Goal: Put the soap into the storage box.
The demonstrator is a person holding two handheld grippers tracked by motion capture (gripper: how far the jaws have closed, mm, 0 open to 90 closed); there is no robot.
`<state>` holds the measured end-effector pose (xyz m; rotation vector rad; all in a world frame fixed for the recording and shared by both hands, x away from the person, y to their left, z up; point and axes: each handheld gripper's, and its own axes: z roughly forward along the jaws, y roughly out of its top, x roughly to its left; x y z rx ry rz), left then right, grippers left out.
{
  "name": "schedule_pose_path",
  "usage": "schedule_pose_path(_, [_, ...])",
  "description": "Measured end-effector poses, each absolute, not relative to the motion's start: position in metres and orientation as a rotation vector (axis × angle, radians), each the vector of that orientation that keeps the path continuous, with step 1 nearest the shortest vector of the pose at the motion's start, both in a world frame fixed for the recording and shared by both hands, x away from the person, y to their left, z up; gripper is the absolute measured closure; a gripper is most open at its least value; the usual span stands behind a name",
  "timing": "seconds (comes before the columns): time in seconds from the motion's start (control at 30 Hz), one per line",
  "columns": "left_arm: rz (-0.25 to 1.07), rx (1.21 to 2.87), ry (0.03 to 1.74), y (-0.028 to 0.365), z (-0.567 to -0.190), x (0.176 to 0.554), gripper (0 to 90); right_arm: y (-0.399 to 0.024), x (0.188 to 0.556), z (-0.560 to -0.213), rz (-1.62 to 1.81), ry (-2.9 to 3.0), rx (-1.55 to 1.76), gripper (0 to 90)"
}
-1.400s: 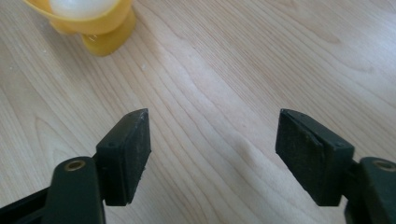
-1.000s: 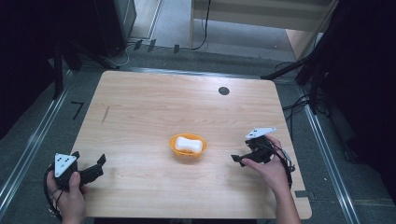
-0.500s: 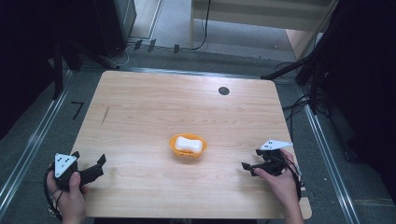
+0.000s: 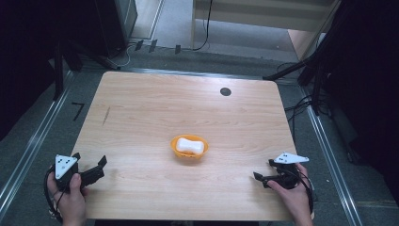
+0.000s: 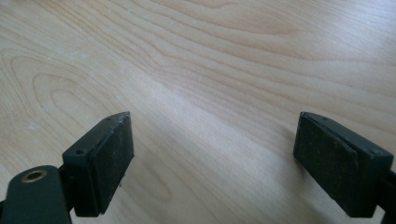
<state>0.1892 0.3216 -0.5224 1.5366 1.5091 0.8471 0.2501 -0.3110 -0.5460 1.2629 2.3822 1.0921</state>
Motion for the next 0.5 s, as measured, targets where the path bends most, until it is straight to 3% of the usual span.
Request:
schedule_pose_path(0.13, [0.848, 1.538, 1.509, 0.321, -0.522, 0.189, 6.5, -0.318, 0.242, -0.547, 1.1, 2.353, 1.288, 6.9])
schedule_pose_path(0.5, [0.845, 1.537, 1.509, 0.322, -0.522, 0.189, 6.5, -0.334, 0.224, -0.547, 1.128, 2.301, 1.304, 2.9])
